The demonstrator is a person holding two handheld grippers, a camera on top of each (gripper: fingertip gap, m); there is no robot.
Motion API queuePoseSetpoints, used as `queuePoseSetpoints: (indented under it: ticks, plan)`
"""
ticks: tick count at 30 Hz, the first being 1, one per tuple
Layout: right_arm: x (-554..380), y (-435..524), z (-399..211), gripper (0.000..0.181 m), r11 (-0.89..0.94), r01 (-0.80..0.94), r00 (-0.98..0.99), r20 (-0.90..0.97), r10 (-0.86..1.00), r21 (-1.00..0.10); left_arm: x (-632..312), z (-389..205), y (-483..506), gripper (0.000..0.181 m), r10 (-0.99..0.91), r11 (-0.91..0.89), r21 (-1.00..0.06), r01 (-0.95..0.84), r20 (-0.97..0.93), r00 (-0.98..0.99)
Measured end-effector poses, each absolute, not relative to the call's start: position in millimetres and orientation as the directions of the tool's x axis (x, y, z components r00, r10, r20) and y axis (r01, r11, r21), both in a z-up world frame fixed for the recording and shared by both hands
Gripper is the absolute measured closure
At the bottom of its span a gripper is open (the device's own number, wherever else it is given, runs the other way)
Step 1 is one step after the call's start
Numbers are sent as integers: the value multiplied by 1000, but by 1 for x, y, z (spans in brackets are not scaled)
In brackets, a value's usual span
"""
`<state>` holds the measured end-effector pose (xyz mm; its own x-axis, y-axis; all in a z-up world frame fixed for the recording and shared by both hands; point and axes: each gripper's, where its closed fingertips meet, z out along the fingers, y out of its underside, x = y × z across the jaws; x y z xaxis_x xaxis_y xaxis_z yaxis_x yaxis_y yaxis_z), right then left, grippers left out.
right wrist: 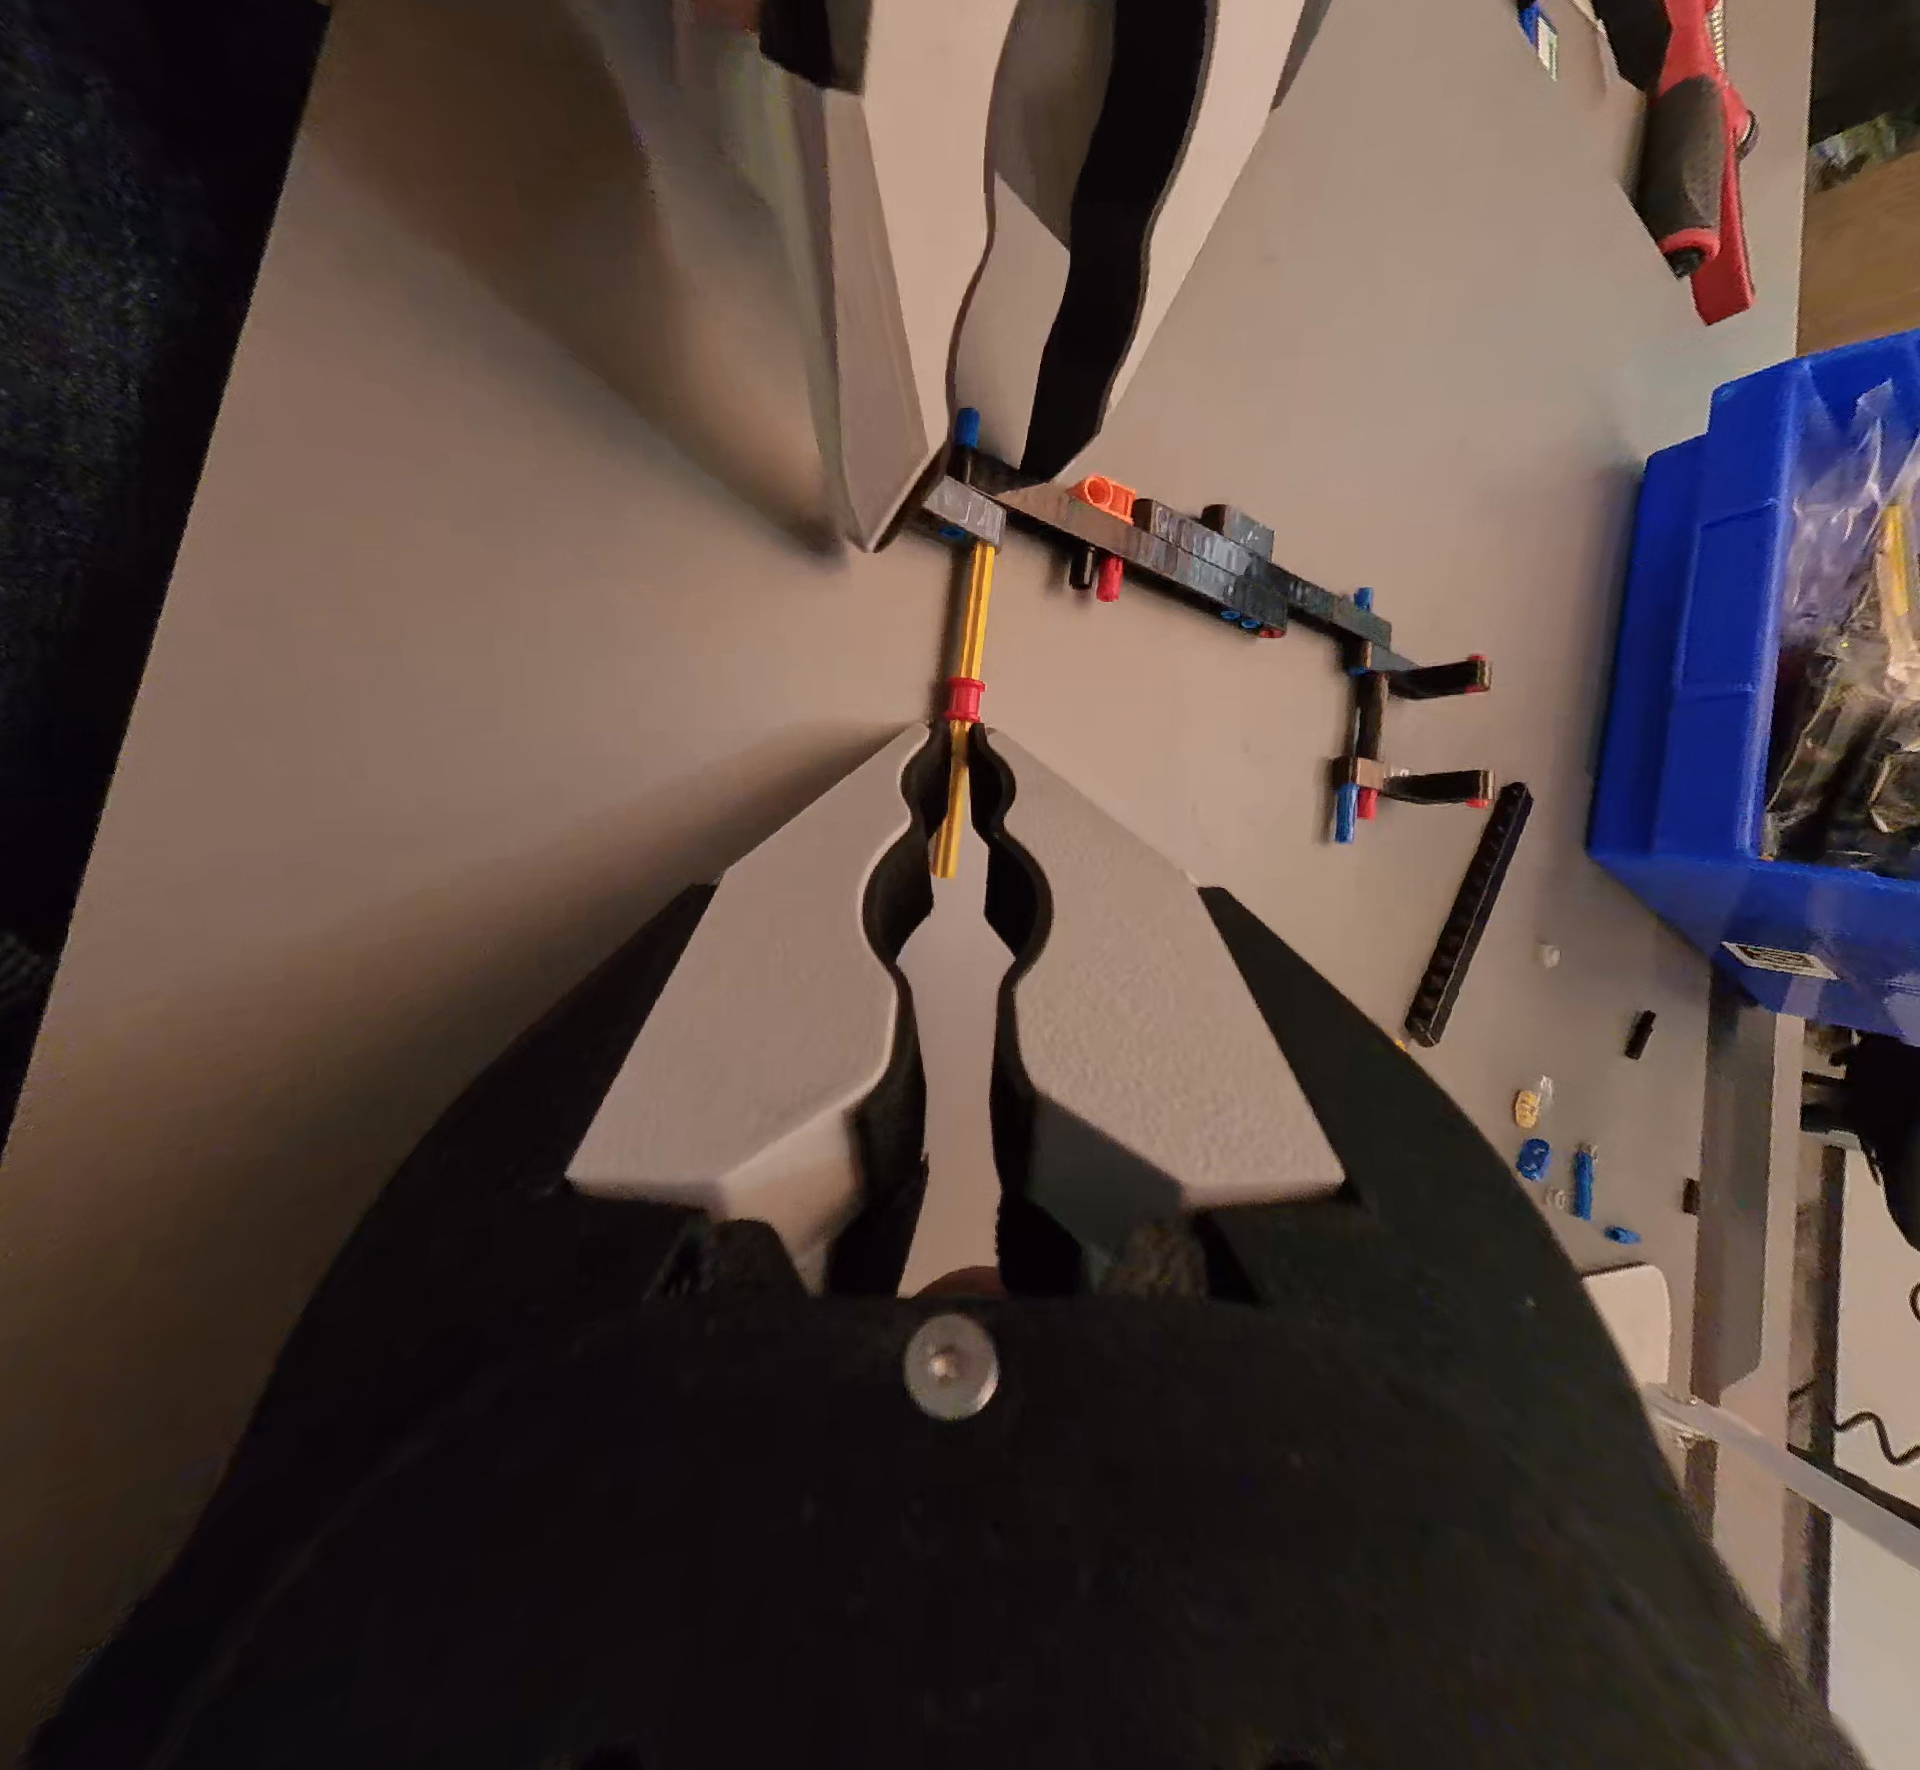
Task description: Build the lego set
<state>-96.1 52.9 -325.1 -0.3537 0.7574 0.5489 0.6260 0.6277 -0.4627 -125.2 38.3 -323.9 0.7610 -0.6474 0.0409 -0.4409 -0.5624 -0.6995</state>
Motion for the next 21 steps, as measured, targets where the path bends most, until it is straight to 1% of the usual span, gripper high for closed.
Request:
queuePoseSetpoints:
  ticks: [4,7,9,12,21]
  plan:
    - [-94,55,-325,180,630,623,-358,546,757,-465,-123,-315,37,137,-674,-503,-730,-463,-4,738]
    - [-93,54,-325,180,646,608,-377,548,747,-462,-122,-323,38,137,-691,-487,-704,-517,-51,721]
    - [-91,53,-325,180,658,592,-394,545,740,-465,-121,-321,39,143,-691,-492,-714,-498,-29,722]
    - [-90,54,-325,180,662,584,-406,538,739,-470,-120,-322,41,143,-684,-476,-738,-478,-30,728]
    - [-95,55,-325,181,632,598,-382,517,766,-493,-123,-323,42,145,-663,-500,-739,-452,-8,748]
